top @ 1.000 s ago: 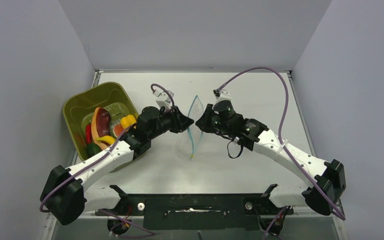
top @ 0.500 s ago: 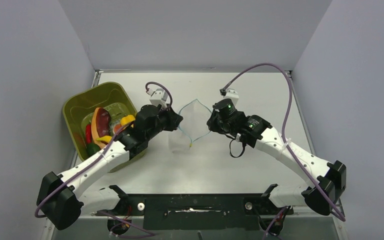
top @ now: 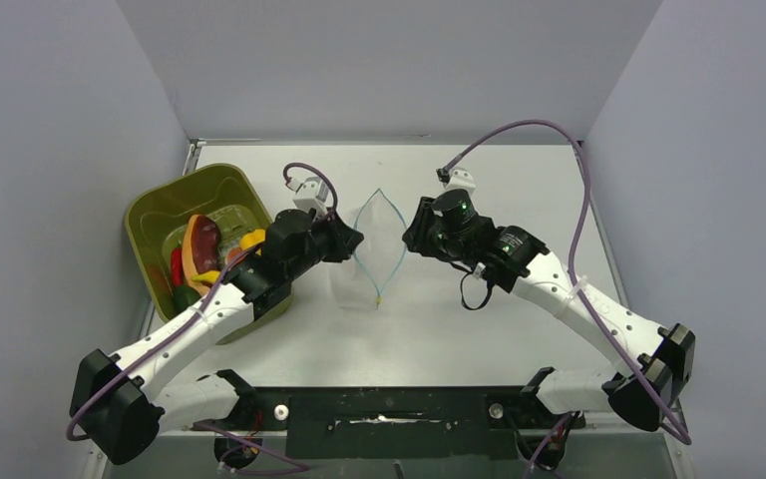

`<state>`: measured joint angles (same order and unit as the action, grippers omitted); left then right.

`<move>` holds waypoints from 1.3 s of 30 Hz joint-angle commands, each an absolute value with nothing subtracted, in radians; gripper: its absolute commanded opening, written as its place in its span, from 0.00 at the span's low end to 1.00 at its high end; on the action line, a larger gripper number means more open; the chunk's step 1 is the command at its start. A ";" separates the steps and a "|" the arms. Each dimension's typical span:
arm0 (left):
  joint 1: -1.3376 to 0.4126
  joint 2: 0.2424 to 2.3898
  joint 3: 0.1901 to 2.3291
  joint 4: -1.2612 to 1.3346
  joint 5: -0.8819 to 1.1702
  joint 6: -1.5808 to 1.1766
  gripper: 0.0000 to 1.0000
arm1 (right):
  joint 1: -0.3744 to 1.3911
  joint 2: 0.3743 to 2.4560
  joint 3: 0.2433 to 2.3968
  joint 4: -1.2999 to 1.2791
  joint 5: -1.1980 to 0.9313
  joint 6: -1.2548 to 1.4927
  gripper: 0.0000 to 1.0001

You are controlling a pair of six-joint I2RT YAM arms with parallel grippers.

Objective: Place the food in the zip-top bag and seal the zipper
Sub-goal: Open the zipper of the food storage bag.

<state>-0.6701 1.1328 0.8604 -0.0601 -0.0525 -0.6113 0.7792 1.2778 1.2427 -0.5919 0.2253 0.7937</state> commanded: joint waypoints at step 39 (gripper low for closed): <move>-0.552 1.165 0.908 -0.076 0.101 -0.594 0.47 | 0.819 1.274 1.371 -0.686 0.377 0.675 0.00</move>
